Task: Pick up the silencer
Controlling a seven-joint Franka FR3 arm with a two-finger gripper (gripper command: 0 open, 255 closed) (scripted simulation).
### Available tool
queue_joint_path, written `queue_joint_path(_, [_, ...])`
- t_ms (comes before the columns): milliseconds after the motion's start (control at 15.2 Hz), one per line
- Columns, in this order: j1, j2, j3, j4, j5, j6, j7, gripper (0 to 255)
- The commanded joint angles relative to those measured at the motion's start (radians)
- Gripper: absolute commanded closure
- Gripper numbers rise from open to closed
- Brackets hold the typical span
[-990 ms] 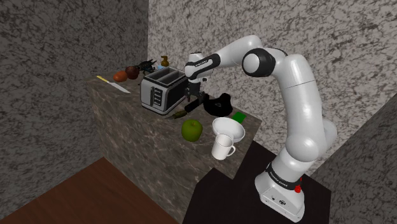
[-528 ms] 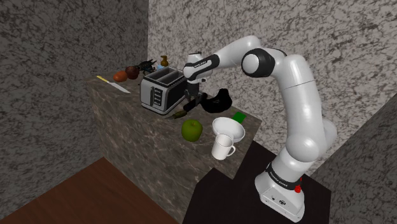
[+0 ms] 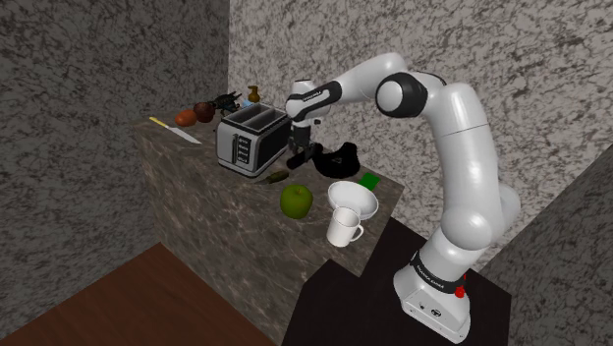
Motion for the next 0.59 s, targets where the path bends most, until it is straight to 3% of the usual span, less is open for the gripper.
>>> queue_joint_path(0, [-0.003, -0.013, -0.003, 0.001, -0.001, -0.019, -0.004, 255])
queue_joint_path(528, [-0.003, -0.072, -0.003, 0.013, 0.000, -0.090, -0.009, 255])
